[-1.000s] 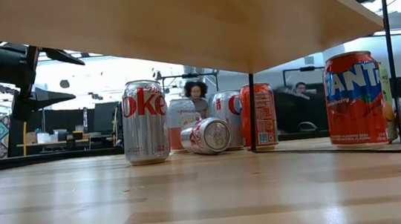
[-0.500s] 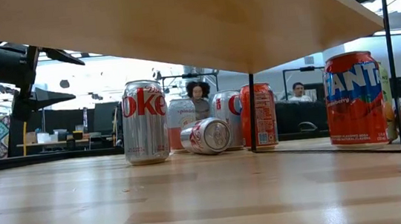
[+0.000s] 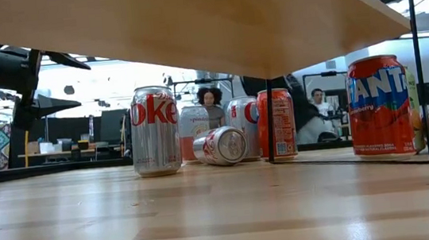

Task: Place canned beverage on shelf
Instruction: Put the pink white soda can on the shelf aligned with the other pink white soda can

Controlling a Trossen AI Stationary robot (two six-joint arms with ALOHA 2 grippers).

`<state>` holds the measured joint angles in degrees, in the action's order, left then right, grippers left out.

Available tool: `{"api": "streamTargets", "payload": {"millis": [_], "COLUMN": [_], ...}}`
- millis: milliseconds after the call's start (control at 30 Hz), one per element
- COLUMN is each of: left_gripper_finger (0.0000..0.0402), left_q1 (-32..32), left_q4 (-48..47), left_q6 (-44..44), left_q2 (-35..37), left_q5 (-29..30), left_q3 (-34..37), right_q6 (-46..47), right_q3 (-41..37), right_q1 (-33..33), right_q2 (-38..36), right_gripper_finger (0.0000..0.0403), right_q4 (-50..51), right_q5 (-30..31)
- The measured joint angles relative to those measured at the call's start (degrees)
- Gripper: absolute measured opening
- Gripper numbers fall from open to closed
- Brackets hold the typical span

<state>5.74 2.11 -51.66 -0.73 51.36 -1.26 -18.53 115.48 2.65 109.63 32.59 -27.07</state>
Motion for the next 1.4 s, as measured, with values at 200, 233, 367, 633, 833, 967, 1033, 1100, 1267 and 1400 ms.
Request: {"api": "streamTargets", "payload": {"millis": [200, 233, 367, 633, 833, 967, 1033, 1100, 1267, 1400], "left_gripper_finger": [0.0351, 0.0351, 0.0351, 0.0351, 0.0351, 0.0351, 0.0351, 0.0351, 0.0351, 0.0351], "left_q1": [0.0, 0.0, 0.0, 0.0, 0.0, 0.0, 0.0, 0.0, 0.0, 0.0], "left_q4": [0.12, 0.05, 0.11, 0.2, 0.18, 0.18, 0.16, 0.16, 0.16, 0.16], "left_q6": [-0.09, -0.24, -0.62, -1.35, -1.23, -1.1, -1.09, -1.09, -1.19, -1.55], "left_q2": [-0.04, -0.09, -0.22, -0.42, -0.39, -0.39, -0.39, -0.39, -0.39, -0.38], "left_q5": [-0.18, -0.33, -1.51, -3.15, -3.13, -3.08, -3.08, -3.08, -3.02, -3.07], "left_q3": [0.02, 0.02, 0.02, 0.02, 0.02, 0.02, 0.02, 0.02, 0.02, 0.02], "right_q6": [0.96, 1.34, 7.73, 12.68, 15.22, 15.72, 15.72, 15.7, 16.53, 19.59], "right_q3": [-7.52, -9.92, -19.79, -27.16, -30.43, -31.52, -31.56, -31.59, -31.71, -31.61], "right_q1": [-1.11, -1.24, -0.88, 1.51, 1.4, 1.91, 2.51, 3.05, 3.49, 3.42], "right_q2": [-6.25, -6.69, -8.09, -6.49, -6.56, -6.43, -6.46, -6.47, -4.67, -2.42], "right_gripper_finger": [0.0027, 0.0014, 0.0011, 0.0001, 0.0, 0.0, 0.0, 0.0, 0.0, 0.0], "right_q4": [9.5, 8.53, -5.93, -19.71, -27.17, -29.66, -30.44, -30.88, -35.15, -38.35], "right_q5": [0.31, 0.25, 0.79, 0.65, 0.17, 0.13, -0.08, -0.22, -3.77, -6.77]}}
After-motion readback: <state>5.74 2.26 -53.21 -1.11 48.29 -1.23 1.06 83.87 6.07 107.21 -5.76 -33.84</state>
